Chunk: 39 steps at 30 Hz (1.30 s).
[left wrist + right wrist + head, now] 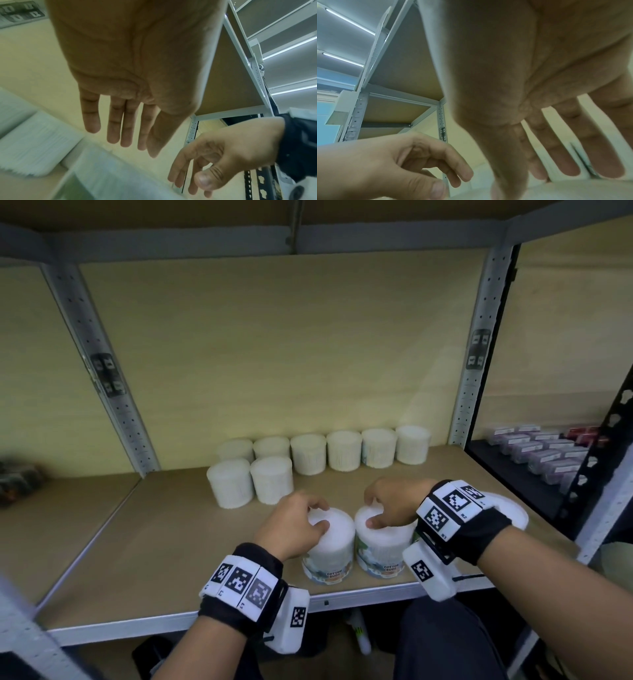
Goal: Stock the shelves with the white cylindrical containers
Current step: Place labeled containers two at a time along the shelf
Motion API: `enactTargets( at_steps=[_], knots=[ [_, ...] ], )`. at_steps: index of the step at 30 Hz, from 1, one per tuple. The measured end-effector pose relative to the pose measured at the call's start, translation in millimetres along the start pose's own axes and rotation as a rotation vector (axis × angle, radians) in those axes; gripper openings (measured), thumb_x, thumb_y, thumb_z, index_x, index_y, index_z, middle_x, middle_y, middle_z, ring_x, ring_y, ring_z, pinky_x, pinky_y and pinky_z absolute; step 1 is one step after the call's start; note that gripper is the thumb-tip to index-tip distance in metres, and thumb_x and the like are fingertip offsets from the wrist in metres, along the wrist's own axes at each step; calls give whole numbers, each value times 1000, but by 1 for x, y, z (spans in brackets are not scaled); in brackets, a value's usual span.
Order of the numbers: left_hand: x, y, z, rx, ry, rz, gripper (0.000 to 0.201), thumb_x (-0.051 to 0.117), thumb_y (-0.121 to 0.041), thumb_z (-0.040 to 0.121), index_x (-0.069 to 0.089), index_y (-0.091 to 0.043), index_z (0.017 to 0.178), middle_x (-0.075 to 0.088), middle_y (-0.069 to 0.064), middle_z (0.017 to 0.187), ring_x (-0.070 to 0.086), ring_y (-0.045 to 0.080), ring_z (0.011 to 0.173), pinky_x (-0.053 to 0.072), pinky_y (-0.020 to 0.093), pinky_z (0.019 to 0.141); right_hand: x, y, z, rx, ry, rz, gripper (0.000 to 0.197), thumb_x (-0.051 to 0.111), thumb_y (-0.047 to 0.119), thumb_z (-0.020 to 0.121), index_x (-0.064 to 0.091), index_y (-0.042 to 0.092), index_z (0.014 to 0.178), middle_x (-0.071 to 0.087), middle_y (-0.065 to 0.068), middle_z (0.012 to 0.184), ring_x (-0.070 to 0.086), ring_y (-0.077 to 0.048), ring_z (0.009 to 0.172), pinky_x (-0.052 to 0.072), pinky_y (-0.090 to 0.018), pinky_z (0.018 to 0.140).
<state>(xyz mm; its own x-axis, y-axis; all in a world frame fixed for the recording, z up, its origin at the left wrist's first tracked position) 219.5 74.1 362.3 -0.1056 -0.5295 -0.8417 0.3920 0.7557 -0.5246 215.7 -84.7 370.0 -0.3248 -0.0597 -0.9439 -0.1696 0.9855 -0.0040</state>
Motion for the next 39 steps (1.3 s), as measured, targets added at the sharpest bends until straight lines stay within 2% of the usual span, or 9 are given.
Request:
enactTargets(
  at_steps=[5,12,26,28,30,33,34,37,39],
  knots=[
    [-37,31,9,-78,-79,1,33,62,-25,86,61,-23,119,57,-3,123,54,12,110,42,21,88,-32,22,20,-61,-140,160,40,59,35,90,56,16,126,57,-3,126,55,-17,103,43,-26,83],
    [-92,95,31,-200,-161,3,36,63,-28,86,60,-18,121,61,0,123,56,14,106,44,25,91,-70,76,68,-132,-270,279,32,59,31,90,66,10,113,65,-8,114,61,-22,104,49,-31,89],
    [-95,192,103,-372,13,144,51,59,-40,89,47,-17,132,41,5,140,43,21,127,38,30,102,-76,120,201,-28,-64,88,62,58,50,88,53,2,128,57,-12,129,57,-27,115,48,-33,97],
    [-91,197,106,-376,42,177,50,59,-42,88,48,-17,131,40,5,140,42,21,128,37,29,101,-68,123,214,-19,4,81,53,56,52,89,56,1,103,58,-10,105,59,-22,94,49,-22,80],
    [-89,199,109,-369,41,200,50,59,-43,88,48,-18,129,41,5,138,42,22,127,37,30,101,-64,123,225,-8,22,83,42,59,44,91,46,7,74,42,1,75,45,-9,67,37,-13,55],
    [-88,203,112,-361,14,213,52,60,-42,87,47,-18,132,41,5,138,41,21,127,37,31,103,-67,125,222,-26,-45,35,40,70,32,85,57,6,112,39,0,82,39,-14,88,34,-21,56],
    [-88,203,113,-360,2,211,52,61,-41,87,47,-18,132,41,5,138,41,21,128,37,31,102,-69,128,223,-41,-65,34,43,71,37,82,59,8,112,41,0,82,39,-14,88,36,-25,58],
    [-88,203,113,-361,-16,219,51,60,-41,87,49,-19,132,41,4,138,42,21,127,37,29,101,-60,123,252,-22,-33,-13,56,66,65,70,46,14,63,45,3,61,48,-14,58,46,-31,58],
    [-88,202,113,-360,-17,224,51,60,-41,88,48,-19,133,41,4,138,42,21,127,37,29,101,-55,116,272,-44,-24,-10,61,66,68,66,36,16,55,43,2,56,44,-14,50,41,-28,53]
  ],
)
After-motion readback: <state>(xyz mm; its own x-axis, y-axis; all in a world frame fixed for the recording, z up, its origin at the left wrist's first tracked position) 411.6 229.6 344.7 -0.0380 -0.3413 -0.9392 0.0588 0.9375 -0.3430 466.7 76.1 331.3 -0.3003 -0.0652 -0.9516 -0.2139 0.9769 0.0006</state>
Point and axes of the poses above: each hand's wrist, its own z-axis towards the middle knuckle, its own x-axis out of the palm, y = z × x, the point moved 8 cm from there along z, towards the middle knuckle
